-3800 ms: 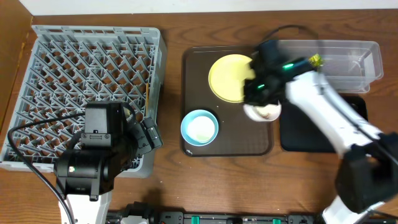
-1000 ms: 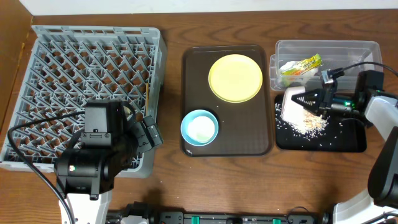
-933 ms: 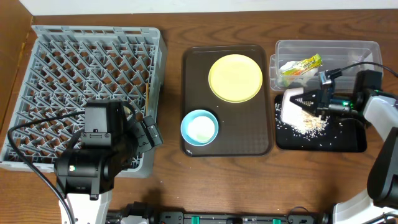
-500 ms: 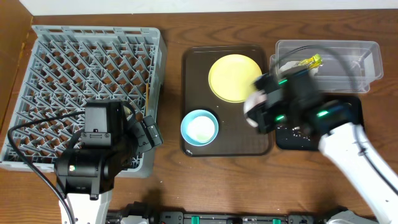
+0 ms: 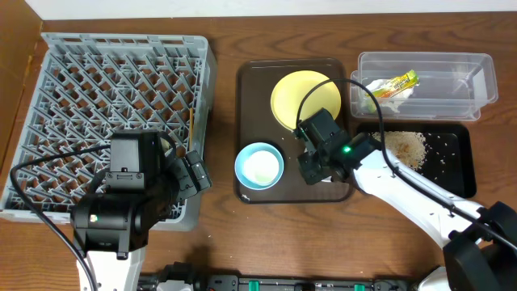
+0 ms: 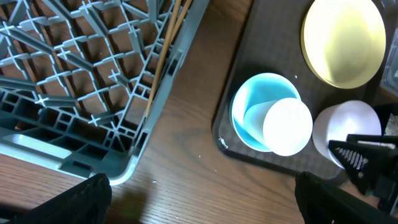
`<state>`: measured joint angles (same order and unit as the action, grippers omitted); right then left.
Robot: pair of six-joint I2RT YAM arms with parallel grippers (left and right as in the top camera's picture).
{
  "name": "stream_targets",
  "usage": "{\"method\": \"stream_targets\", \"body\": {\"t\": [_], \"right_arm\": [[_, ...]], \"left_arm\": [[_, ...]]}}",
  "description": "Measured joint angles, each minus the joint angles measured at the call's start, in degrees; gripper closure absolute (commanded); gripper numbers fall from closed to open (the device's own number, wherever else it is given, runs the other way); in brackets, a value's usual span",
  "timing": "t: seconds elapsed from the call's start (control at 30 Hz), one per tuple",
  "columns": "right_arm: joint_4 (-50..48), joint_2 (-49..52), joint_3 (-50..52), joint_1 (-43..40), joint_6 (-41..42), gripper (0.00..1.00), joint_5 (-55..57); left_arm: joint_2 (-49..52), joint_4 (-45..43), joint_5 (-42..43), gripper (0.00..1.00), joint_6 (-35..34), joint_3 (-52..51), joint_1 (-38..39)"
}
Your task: Sort waste into correct bins and load items into the dishwasher
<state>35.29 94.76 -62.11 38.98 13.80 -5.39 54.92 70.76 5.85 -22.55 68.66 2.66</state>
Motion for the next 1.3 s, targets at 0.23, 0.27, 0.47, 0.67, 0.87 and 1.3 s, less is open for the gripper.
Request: {"method": "stream_targets", "body": {"t": [0.23,0.27,0.47,0.67,0.87,1.3], "right_arm": [[2.6,-0.1,-7.5,0.0,-0.3,0.44,-7.5],[2.3,-0.2,-8.6,0.1,0.1,0.45,-8.2],[0.8,0.0,-10.1,0.6,1.1,0.49,-9.9],[-0.8,7.0,-10.2,2.0,2.1,0.64,-11.0],[-1.1,10.8,-10.1,3.1,2.0,0.87,-12.0],[-0.1,7.0,-11.6,-1.7,2.2,0.99,-15.3]], "left_arm": [[0.0,0.1,0.1,0.01,0.0,0.0,0.0],[0.0,0.1,0.2,0.01,0.0,0.0,0.0],[0.0,-0.2,1.8,0.01,-0.2,0.0,0.0],[0.0,-0.2,2.2,0.01,-0.2,0.0,0.0],[0.0,-0.2,2.6,0.01,-0.2,0.0,0.0],[0.0,-6.6,7.4,0.0,-0.2,0.0,-0.2]]}}
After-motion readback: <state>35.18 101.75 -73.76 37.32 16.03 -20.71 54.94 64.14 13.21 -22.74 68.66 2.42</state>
